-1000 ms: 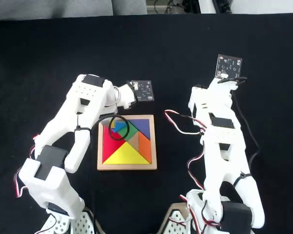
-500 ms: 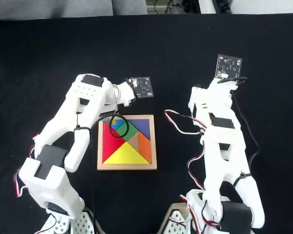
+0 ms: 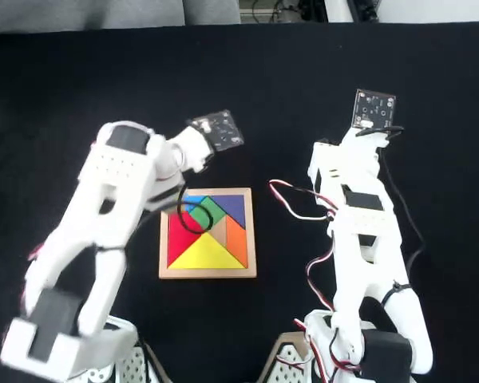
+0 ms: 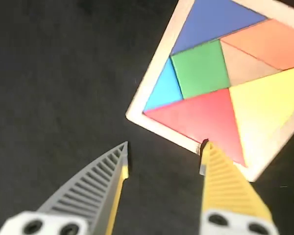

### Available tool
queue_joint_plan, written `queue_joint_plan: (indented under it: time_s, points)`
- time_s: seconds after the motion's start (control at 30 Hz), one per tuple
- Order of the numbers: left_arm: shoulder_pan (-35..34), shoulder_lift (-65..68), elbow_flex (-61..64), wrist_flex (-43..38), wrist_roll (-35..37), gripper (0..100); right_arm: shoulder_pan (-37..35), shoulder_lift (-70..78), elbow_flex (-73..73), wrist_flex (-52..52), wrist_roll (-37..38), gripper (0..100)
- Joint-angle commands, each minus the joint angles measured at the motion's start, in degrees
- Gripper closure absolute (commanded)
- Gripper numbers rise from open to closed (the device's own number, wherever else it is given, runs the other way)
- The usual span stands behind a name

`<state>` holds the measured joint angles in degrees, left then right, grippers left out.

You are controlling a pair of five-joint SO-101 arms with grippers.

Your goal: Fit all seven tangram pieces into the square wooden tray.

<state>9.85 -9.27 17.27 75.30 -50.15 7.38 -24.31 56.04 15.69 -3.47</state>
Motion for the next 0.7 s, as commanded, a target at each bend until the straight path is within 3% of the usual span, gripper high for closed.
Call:
queue_joint_plan:
  time_s: [0.0, 0.17, 0.27, 0.33, 0.5, 0.67]
  points:
    - [-4.8, -15.1, 10.3, -0.6, 13.0, 76, -0.8, -0.4, -0.6, -0.9, 0.5, 98.4]
    - [-15.5, -30.3, 33.7, -18.9, 19.8, 76, -1.1, -0.1, -0.3, -0.7, 0.5, 98.4]
    - [-20.8, -37.3, 44.4, -29.0, 29.1, 76, -1.3, -0.3, -0.7, 1.8, 0.5, 98.4]
    - [-23.6, -39.8, 47.6, -30.9, 34.1, 76, -3.2, -0.4, -0.7, 3.0, 1.1, 98.4]
    - [-24.4, -38.6, 49.3, -32.0, 35.9, 76, -10.2, -0.4, -0.7, 8.4, 9.1, 98.6]
    - [-26.5, -33.3, 53.8, -44.1, 37.2, 76, -11.6, -0.4, -1.5, 15.5, 10.5, 98.6]
